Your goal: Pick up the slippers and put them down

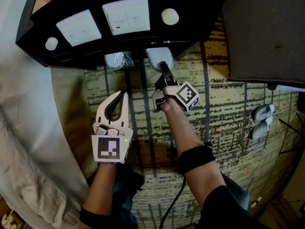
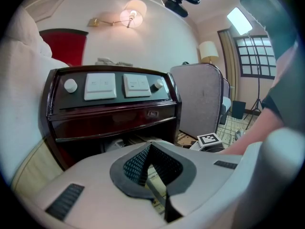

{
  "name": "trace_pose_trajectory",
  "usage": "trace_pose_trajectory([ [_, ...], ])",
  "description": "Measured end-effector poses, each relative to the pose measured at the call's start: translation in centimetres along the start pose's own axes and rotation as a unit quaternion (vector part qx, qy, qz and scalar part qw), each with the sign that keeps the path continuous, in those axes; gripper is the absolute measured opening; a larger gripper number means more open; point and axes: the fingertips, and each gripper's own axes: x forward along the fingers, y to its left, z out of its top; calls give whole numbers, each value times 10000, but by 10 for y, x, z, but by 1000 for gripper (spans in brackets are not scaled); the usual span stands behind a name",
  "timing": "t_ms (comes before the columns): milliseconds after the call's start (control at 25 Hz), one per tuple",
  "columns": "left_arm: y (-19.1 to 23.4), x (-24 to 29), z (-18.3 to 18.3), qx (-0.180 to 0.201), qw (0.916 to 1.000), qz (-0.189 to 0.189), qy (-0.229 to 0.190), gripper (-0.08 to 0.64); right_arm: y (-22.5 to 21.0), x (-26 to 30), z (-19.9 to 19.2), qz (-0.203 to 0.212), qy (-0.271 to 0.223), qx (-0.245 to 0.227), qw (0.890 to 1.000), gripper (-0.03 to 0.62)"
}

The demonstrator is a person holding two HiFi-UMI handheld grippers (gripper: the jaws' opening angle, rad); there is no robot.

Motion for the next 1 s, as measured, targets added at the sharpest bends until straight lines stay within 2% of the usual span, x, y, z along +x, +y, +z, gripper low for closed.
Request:
trace_pose_trajectory([
  [280, -20, -48, 33, -182, 9995, -115, 217, 3, 38, -80, -12, -182, 49, 52, 9998, 121],
  [600, -45, -96, 75, -83, 9989, -303, 355, 3, 58, -185, -25, -555, -190, 243, 9980, 121],
  [720, -51, -102, 82, -68, 9989, -327, 315, 3, 51, -218, -27, -718, -266, 288, 9966, 121],
  [840, -57, -101, 85, -11, 9988, -388, 285, 3, 28, -247, -28, -1098, -310, 175, 9933, 121],
  [1000, -65, -97, 77, 20, 9988, -439, 233, 3, -3, -263, -31, -1225, -411, 189, 9914, 121],
])
